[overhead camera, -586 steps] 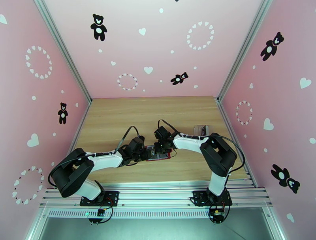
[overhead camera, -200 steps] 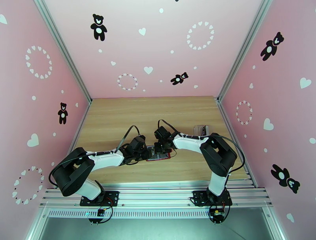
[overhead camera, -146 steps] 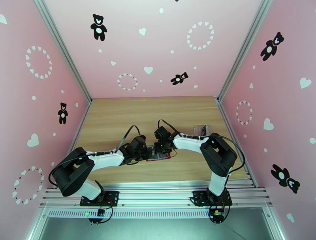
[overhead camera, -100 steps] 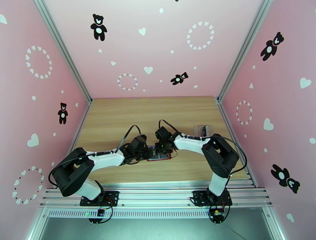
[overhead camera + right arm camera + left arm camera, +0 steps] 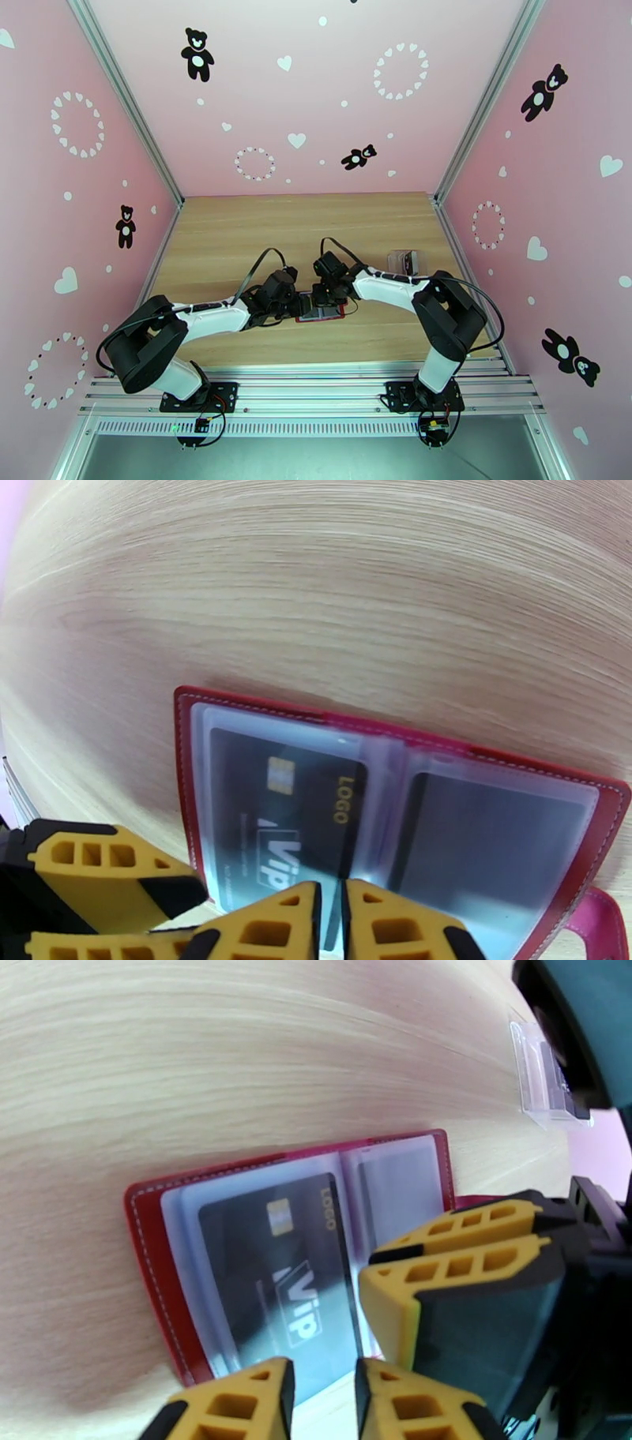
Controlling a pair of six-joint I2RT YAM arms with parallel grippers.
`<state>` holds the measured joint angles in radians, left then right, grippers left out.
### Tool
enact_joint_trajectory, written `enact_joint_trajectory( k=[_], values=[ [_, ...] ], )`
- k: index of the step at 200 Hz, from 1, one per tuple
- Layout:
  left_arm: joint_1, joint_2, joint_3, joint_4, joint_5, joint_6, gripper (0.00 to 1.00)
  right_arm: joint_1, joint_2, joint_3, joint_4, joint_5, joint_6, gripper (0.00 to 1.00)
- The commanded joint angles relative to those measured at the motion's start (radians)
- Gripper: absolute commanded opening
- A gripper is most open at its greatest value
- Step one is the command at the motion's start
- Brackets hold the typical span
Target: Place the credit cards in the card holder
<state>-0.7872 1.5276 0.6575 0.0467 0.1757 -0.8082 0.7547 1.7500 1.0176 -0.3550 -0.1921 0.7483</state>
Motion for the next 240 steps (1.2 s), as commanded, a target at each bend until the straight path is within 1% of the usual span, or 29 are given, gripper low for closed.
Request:
enact_joint_trajectory(
  k=[1, 25, 79, 176, 240],
  values=[
    [-0.006, -0.032, 0.010, -0.034, -0.038, 0.008, 0.28, -0.012, -0.006, -0.022, -0.004, 0.002, -0.007, 0.14],
    [-0.006, -0.023, 0.005, -0.033, -0.038, 0.002, 0.28, -0.012, 0.009, -0.023, 0.005, -0.007, -0.006, 0.11],
    [-0.006, -0.007, 0.002, -0.024, -0.042, -0.001, 0.27, -0.012, 0.023, -0.028, 0.021, -0.024, -0.006, 0.09],
    [-0.003, -0.001, -0.009, -0.030, -0.060, -0.004, 0.27, -0.012, 0.046, -0.021, 0.030, -0.038, -0.008, 0.12],
    [-0.001, -0.003, -0.020, -0.026, -0.061, -0.006, 0.27, -0.012, 0.075, -0.024, 0.029, -0.034, -0.013, 0.12]
  ],
)
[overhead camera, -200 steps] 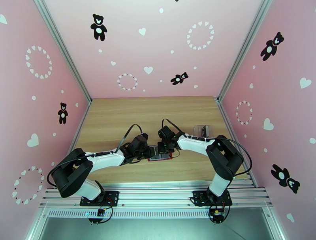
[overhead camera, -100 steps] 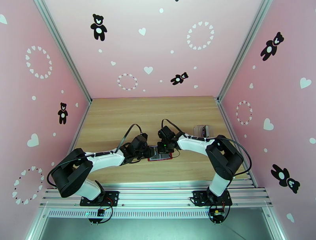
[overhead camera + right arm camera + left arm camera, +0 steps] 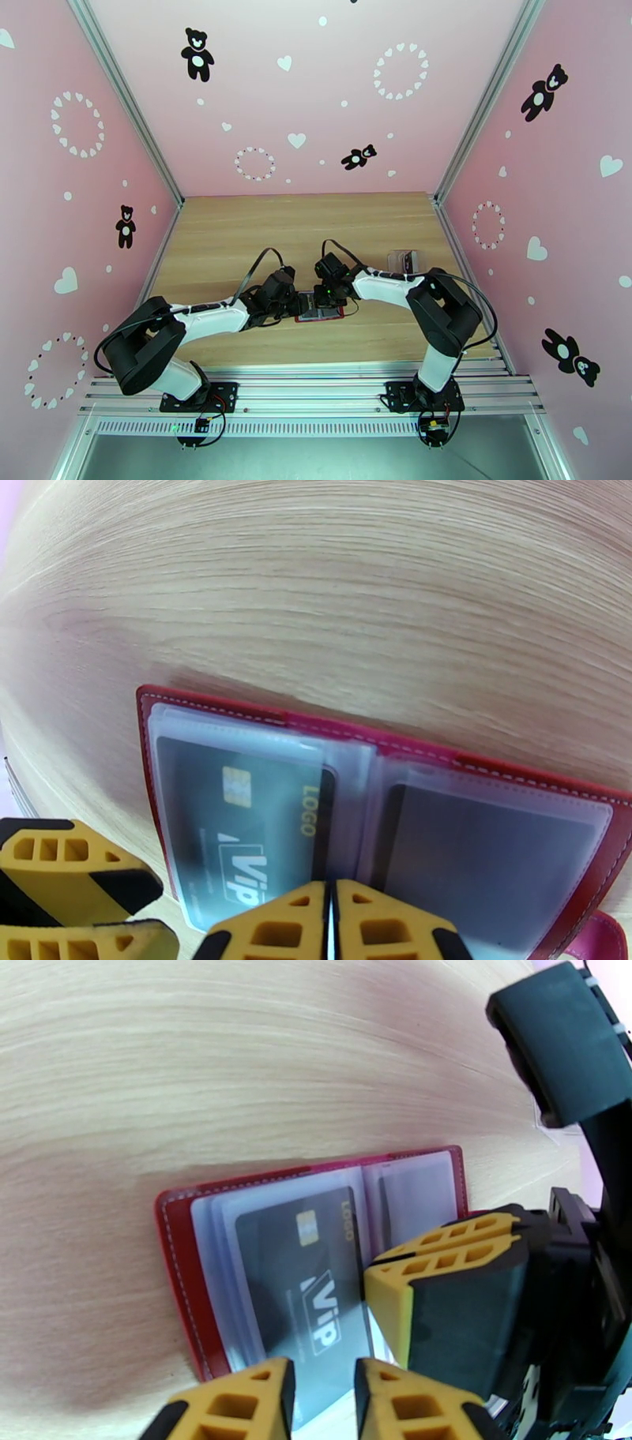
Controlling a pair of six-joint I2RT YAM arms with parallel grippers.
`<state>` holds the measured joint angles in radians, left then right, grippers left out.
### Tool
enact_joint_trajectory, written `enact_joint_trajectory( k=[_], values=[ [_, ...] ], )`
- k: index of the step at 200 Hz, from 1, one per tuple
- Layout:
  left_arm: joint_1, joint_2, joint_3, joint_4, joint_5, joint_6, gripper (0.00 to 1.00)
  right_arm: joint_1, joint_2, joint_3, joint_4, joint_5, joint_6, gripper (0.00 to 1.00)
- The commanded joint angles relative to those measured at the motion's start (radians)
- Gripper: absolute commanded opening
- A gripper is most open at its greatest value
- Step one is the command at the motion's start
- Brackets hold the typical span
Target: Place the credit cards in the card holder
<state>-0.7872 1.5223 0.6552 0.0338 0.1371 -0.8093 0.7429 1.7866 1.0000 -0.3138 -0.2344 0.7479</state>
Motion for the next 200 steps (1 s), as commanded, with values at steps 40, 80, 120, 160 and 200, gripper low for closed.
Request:
enact_joint_trajectory(
  k=[40, 80, 120, 160, 200],
  values=[
    [0.002, 0.000, -0.022, -0.009, -0.019, -0.011, 0.28, 0.000, 0.050, -0.007, -0.010, 0.009, -0.015, 0.12],
    [0.003, 0.008, -0.016, -0.015, -0.020, -0.012, 0.28, -0.002, 0.051, -0.003, -0.014, 0.009, -0.018, 0.11],
    [0.006, -0.019, -0.023, -0.057, -0.072, -0.012, 0.30, -0.005, 0.051, -0.004, -0.020, 0.010, -0.024, 0.11],
    [0.008, 0.009, -0.017, -0.034, -0.037, -0.014, 0.30, -0.007, 0.051, -0.002, -0.019, 0.009, -0.024, 0.11],
    [0.008, 0.036, -0.006, -0.012, -0.009, -0.012, 0.30, -0.008, 0.048, -0.002, -0.025, 0.007, -0.027, 0.11]
  ],
)
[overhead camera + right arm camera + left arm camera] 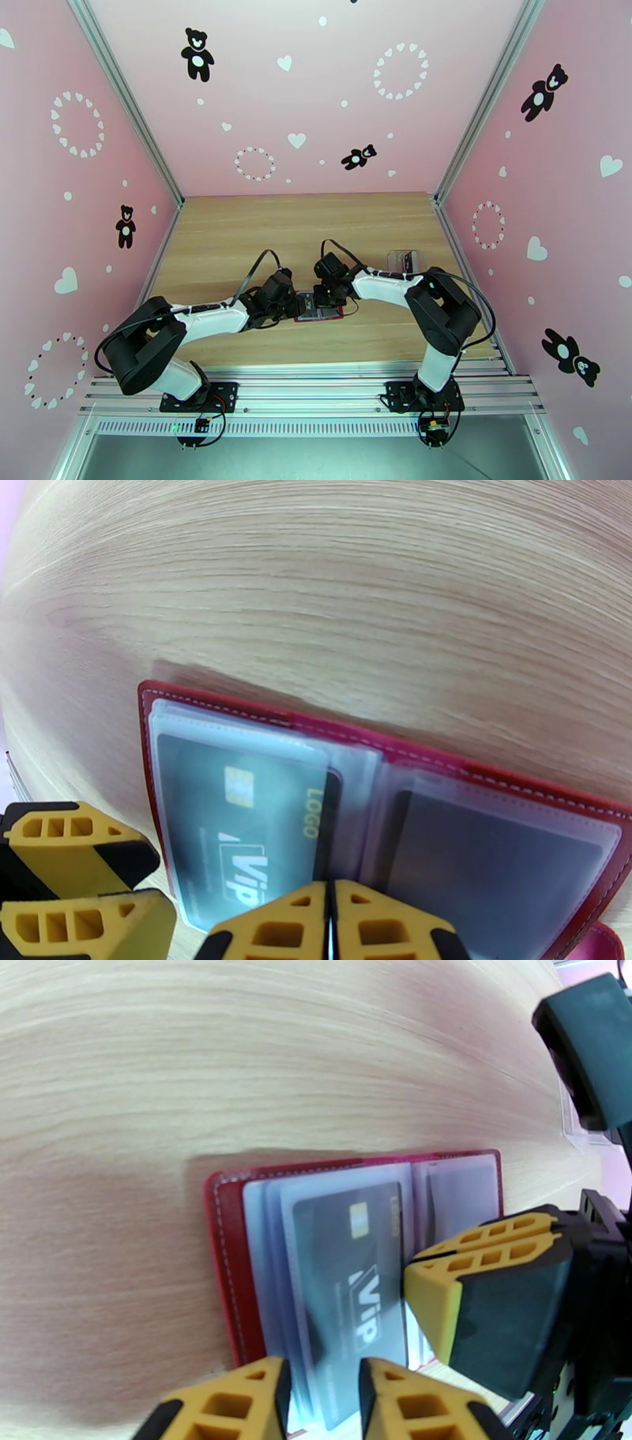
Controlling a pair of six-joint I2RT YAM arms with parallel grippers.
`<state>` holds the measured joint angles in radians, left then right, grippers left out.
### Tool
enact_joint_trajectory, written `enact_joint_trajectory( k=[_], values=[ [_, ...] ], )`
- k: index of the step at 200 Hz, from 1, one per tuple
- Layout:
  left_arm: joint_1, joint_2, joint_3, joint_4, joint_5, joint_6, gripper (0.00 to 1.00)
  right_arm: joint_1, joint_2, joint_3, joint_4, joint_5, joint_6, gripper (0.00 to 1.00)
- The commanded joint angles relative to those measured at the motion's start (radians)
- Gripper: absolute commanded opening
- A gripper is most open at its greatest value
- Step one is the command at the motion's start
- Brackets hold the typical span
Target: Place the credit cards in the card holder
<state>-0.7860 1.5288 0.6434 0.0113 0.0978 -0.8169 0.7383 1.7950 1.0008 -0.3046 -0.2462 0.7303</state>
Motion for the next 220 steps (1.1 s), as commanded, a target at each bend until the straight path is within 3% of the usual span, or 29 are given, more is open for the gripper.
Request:
enact_joint_trajectory(
  k=[1, 93, 135, 220],
  values=[
    [0.007, 0.031, 0.007, 0.011, 0.030, -0.004, 0.30, -0.004, 0.040, -0.003, -0.034, 0.020, -0.009, 0.11],
    [0.002, 0.036, 0.012, 0.011, 0.037, -0.005, 0.29, -0.003, 0.040, -0.013, -0.025, 0.017, -0.005, 0.11],
    [-0.002, -0.014, 0.007, -0.052, -0.023, 0.007, 0.29, -0.004, 0.035, -0.011, -0.026, 0.018, -0.006, 0.11],
    [-0.015, 0.027, 0.022, -0.011, 0.009, 0.003, 0.29, -0.003, 0.030, -0.014, -0.027, 0.019, -0.005, 0.11]
  ],
)
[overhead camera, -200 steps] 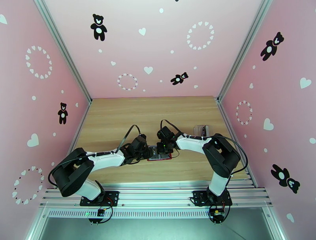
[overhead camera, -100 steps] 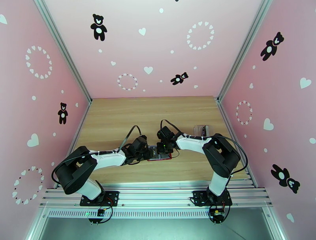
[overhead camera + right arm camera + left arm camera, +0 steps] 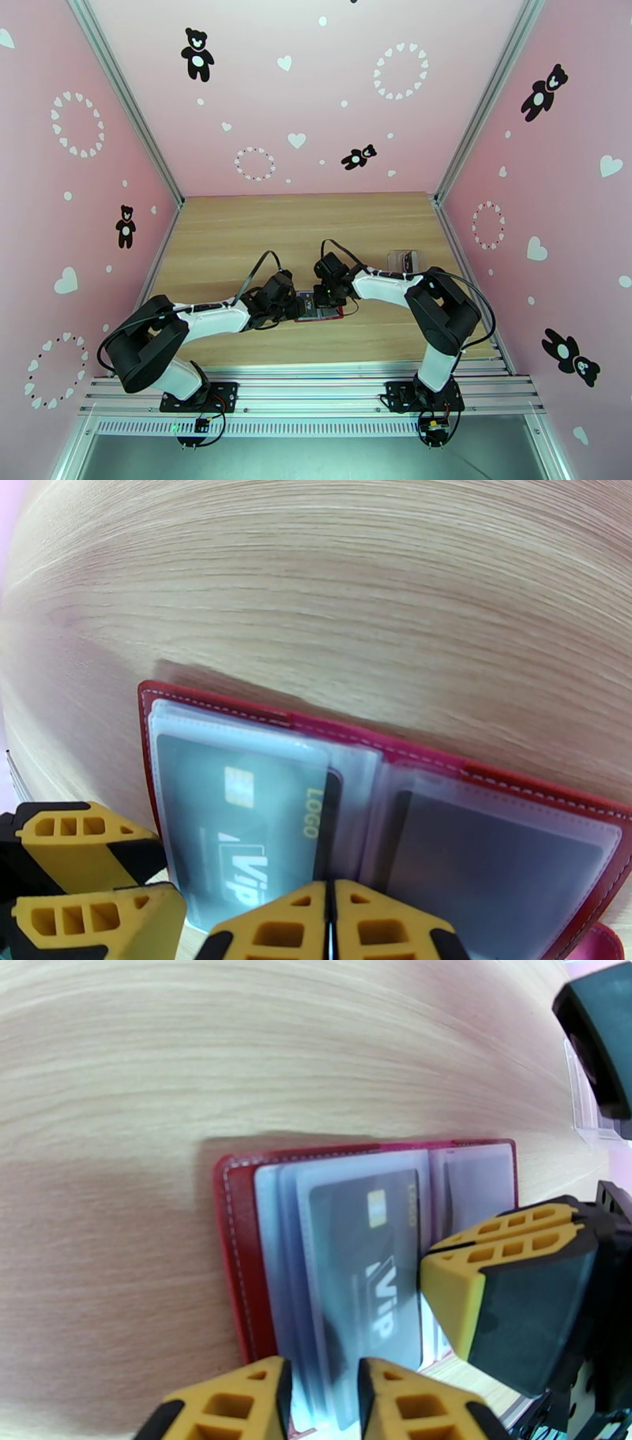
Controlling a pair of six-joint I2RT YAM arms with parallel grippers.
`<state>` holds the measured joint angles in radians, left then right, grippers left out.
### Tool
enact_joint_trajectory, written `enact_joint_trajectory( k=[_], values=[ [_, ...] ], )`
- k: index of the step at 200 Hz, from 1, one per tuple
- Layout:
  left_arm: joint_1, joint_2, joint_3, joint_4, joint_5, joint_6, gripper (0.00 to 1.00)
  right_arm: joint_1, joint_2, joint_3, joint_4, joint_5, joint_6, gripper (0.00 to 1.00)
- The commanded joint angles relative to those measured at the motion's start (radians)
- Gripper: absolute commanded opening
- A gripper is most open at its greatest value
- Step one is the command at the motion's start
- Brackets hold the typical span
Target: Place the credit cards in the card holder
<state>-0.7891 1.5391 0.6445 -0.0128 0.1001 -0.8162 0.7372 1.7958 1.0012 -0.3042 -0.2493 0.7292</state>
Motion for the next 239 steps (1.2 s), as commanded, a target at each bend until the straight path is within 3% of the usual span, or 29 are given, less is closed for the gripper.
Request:
enact_joint_trajectory(
  k=[1, 172, 239],
  values=[
    [-0.012, 0.016, 0.021, 0.013, 0.007, 0.003, 0.29, -0.002, 0.030, -0.015, -0.028, 0.022, -0.004, 0.11],
    [-0.024, 0.030, 0.041, 0.018, 0.014, 0.002, 0.28, -0.002, 0.033, -0.021, -0.019, 0.018, -0.001, 0.11],
    [-0.027, 0.014, 0.040, 0.077, 0.063, -0.005, 0.28, -0.002, 0.016, -0.023, -0.019, 0.017, 0.001, 0.11]
  ],
)
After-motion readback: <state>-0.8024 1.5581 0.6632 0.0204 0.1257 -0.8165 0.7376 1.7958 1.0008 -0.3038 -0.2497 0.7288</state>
